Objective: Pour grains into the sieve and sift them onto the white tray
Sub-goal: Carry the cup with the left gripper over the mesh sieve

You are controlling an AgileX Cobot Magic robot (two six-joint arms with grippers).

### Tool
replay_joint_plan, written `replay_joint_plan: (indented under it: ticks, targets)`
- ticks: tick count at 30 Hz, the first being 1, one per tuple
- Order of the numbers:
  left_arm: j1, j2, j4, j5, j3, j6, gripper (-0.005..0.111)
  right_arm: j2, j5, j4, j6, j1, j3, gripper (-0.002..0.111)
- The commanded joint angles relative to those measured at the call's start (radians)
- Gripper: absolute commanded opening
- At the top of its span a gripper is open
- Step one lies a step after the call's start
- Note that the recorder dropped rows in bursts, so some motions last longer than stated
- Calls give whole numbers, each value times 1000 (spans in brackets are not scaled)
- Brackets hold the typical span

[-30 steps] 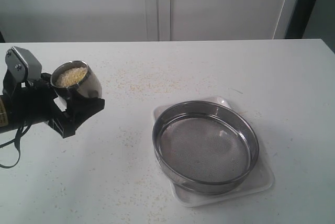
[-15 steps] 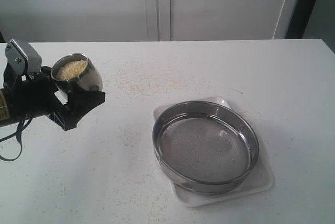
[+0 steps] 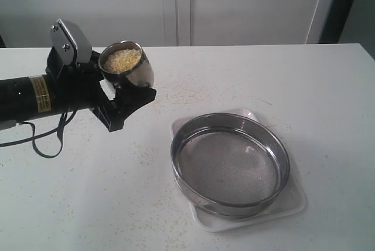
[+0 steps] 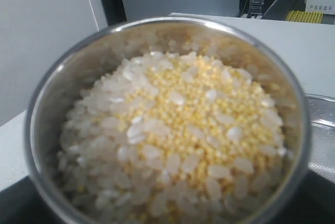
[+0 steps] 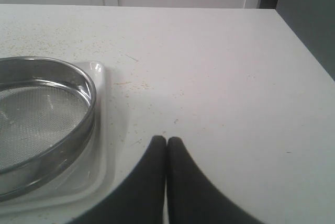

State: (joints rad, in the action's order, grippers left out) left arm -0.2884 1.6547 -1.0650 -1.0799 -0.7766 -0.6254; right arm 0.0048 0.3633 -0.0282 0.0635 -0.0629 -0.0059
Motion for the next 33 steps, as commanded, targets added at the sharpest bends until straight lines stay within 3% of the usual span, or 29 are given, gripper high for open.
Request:
replay_joint_plan:
  ticks: [1,14,33]
  targets:
    - [-38,-7,17,19,-53,-18,0,-5,-14,-2,1,3,6,0]
    - [-168,4,15,304,-177,-30,0,-5,-14,-2,1,3,6,0]
    - [-281,141,8,400,-317,-40,0,-5,-14,-2,1,3,6,0]
